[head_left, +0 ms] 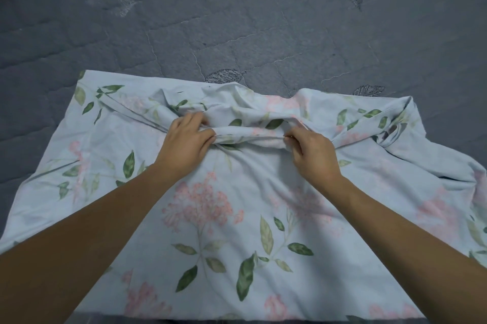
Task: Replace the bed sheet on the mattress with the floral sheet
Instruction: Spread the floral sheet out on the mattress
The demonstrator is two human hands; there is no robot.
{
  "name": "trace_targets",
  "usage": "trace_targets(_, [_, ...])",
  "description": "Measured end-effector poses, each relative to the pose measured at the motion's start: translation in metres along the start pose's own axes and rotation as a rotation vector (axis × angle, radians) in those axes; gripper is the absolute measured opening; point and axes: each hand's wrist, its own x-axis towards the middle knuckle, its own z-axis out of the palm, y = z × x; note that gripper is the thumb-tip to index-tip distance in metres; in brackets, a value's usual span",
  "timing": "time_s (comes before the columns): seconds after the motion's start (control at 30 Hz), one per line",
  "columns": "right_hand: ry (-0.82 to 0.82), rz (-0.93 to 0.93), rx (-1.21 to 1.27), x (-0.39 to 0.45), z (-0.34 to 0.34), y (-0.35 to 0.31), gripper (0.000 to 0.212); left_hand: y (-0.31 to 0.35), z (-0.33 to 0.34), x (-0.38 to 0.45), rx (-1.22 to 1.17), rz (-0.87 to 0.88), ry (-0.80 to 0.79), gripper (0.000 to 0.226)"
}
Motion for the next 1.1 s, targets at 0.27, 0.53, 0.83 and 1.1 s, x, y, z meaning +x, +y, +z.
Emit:
trace_targets(0.27, [0.035,-0.08,0.066,-0.01,-0.024,-0.011,0.008,0.012,-0.025,-0.004,-0.252,-0.096,-0.019,0.026])
trace_targets(0.53, [0.04,-0.155,0.053,-0.028,-0.043,-0.014,0.01,0.027,-0.047,-0.01,-0.488,-0.225,-0.103,0.022])
trace_targets(0.83, [-0.005,-0.074,-0.005,-0.058,-0.055,-0.003,0.015,0.045,-0.063,-0.049,-0.461,-0.174,-0.251,0.035])
trace_targets(1.1, [-0.147,0.014,-0.069,-0.107,-0.045,-0.007,0.014,0.036,-0.045,-0.103,-0.225,-0.089,-0.197,0.009])
